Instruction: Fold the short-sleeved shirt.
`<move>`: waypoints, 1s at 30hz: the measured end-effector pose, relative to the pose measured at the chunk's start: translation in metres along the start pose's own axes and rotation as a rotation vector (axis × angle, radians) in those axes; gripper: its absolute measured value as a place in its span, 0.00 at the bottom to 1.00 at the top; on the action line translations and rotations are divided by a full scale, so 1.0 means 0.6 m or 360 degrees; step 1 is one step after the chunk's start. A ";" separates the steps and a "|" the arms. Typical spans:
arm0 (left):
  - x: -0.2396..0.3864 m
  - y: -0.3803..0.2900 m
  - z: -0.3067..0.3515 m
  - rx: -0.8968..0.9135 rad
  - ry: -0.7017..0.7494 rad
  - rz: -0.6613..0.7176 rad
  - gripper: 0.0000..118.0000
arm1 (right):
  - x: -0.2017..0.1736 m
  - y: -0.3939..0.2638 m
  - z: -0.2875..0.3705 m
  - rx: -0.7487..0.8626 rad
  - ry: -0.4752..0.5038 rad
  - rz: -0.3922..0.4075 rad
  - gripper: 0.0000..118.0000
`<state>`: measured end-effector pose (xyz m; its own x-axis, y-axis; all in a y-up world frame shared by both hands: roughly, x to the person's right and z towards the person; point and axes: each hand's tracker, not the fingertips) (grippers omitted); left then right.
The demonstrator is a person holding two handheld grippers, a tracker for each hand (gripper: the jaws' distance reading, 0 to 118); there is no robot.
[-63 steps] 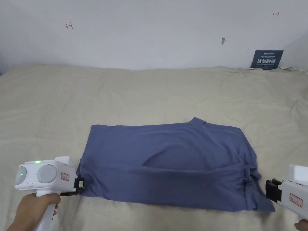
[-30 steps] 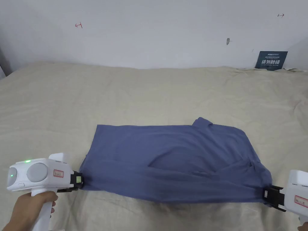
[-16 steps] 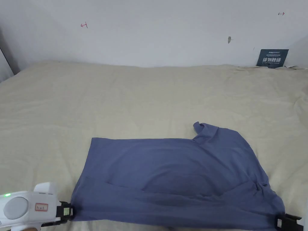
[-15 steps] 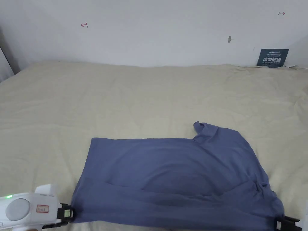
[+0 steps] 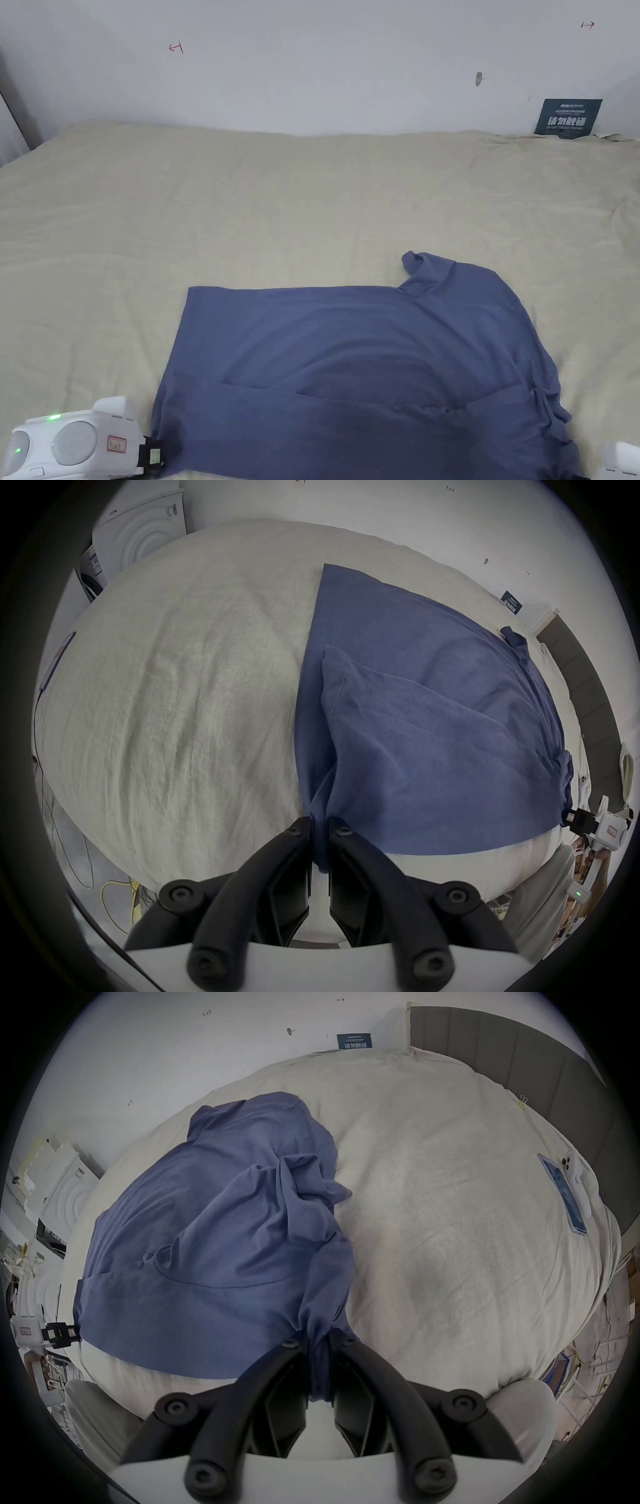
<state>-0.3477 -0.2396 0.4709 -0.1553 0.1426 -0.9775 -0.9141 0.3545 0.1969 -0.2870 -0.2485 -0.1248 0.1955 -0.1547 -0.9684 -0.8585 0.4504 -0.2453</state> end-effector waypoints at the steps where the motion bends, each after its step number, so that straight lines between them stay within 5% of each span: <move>1: 0.003 0.002 0.002 0.0006 0.0022 -0.0004 0.27 | -0.002 0.004 0.005 0.0012 -0.0022 0.0018 0.17; 3: 0.014 0.002 0.015 0.0025 0.0073 -0.0039 0.62 | -0.009 0.013 0.020 0.0081 -0.0081 0.0097 0.45; 5: 0.018 0.008 0.031 0.0081 0.0074 -0.0069 0.87 | -0.022 0.023 0.041 0.0129 -0.0092 0.0148 0.76; 7: 0.029 0.017 0.056 0.0172 0.0072 -0.0085 0.90 | -0.033 0.041 0.067 0.0232 -0.0069 0.0188 0.82; 24: 0.147 0.123 0.243 0.1071 0.0053 -0.0252 0.89 | -0.182 0.155 0.251 0.1150 -0.0017 0.0352 0.80; 25: 0.153 0.127 0.246 0.1107 0.0037 -0.0252 0.86 | -0.187 0.157 0.255 0.1173 -0.0010 0.0361 0.76; 28: 0.167 0.134 0.246 0.1207 -0.0031 -0.0262 0.63 | -0.200 0.163 0.256 0.1244 -0.0023 0.0364 0.42; 30: 0.177 0.139 0.239 0.1233 -0.0039 -0.0262 0.39 | -0.207 0.167 0.252 0.1262 -0.0034 0.0376 0.25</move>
<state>-0.3868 -0.0624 0.3945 -0.0239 0.0495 -0.9985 -0.4022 0.9139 0.0549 -0.3253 -0.0512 -0.0359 0.0676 0.0347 -0.9971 -0.2904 0.9568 0.0137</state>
